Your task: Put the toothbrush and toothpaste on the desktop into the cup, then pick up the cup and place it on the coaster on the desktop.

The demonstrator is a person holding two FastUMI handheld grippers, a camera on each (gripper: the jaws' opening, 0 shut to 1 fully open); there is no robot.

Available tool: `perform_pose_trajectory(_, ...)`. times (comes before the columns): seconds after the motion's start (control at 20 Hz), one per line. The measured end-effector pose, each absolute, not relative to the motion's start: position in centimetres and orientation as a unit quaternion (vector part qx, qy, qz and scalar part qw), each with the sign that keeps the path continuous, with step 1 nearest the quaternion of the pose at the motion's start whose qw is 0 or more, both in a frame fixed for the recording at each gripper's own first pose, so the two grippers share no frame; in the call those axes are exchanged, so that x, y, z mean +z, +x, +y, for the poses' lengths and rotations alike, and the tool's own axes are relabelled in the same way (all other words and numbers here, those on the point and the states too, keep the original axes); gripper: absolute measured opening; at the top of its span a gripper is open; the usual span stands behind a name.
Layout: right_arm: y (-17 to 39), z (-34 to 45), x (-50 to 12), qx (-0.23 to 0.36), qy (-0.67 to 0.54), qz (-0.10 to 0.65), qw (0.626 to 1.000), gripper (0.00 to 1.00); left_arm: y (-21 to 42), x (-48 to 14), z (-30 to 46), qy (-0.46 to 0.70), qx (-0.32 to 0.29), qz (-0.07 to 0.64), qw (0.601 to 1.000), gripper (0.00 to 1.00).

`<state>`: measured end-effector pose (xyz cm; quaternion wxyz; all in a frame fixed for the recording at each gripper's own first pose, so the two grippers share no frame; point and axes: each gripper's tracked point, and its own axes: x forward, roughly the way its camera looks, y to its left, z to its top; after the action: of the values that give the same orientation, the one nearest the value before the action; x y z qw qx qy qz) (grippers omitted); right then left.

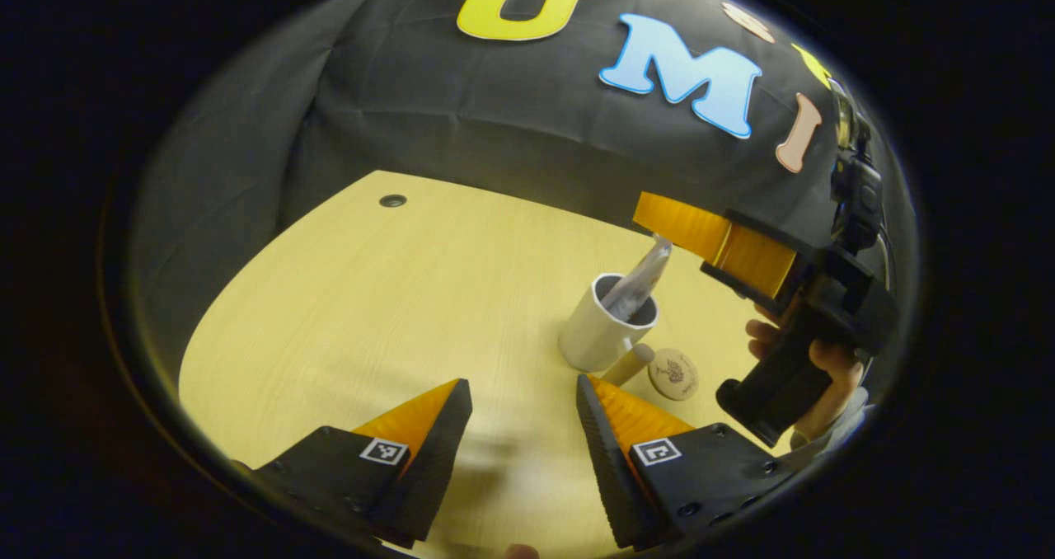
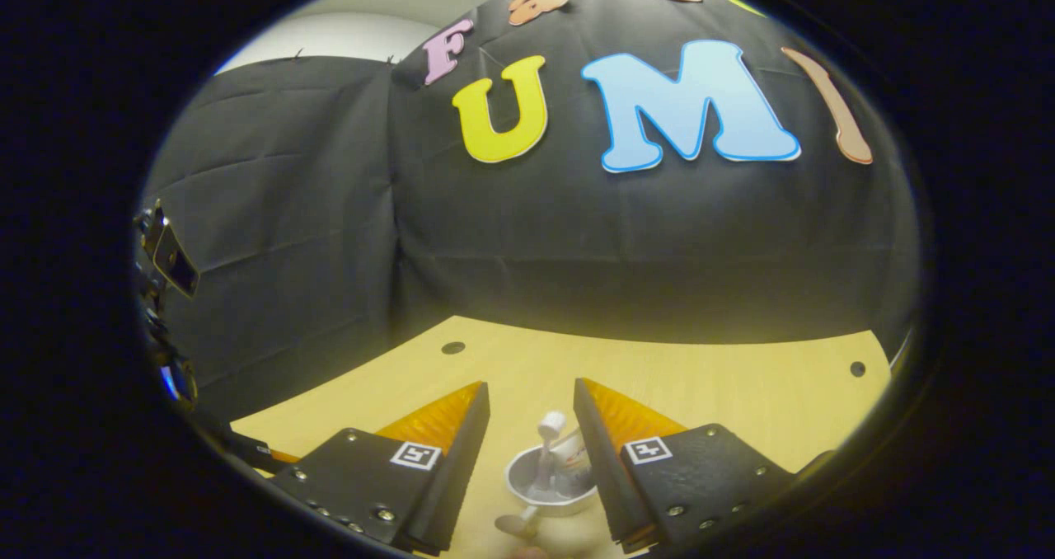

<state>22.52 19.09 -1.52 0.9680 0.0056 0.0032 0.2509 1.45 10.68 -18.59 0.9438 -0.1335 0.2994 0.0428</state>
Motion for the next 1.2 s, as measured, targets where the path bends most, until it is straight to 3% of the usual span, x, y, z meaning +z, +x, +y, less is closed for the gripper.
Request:
perform_pose_trajectory(0.2, 20.7, 16.5, 1.1, 0.225, 0.022, -0.015, 0.974, 0.66, 1.7, -18.0, 8.2, -0.135, 0.024, 0.308, 0.942, 0.87)
perform_pose_trajectory(0.45, 18.6, 11.6, 3.4, 0.170, 0.032, -0.033, 0.984, 0.66, 2.1, -18.7, 5.1, -0.123, -0.006, 0.327, 0.937, 0.84)
perform_pose_trajectory(0.5, 17.8, 10.8, 3.0, 0.160, 0.030, -0.030, 0.986, 0.62, 2.4, -19.0, 4.5, -0.118, -0.010, 0.333, 0.935, 0.84)
perform_pose_trajectory(0.65, 16.4, 8.6, 2.5, 0.151, 0.043, -0.013, 0.988, 0.66, 3.0, -19.5, 1.9, -0.123, -0.034, 0.353, 0.927, 0.84)
perform_pose_trajectory(0.85, 14.6, 5.2, 0.6, 0.124, 0.059, 0.019, 0.990, 0.63, 4.7, -20.5, 0.6, -0.108, -0.040, 0.376, 0.919, 0.84)
perform_pose_trajectory(1.2, 10.7, -3.0, -3.8, 0.025, 0.051, 0.064, 0.996, 0.66, 7.6, -22.6, 0.5, -0.090, -0.025, 0.416, 0.904, 0.84)
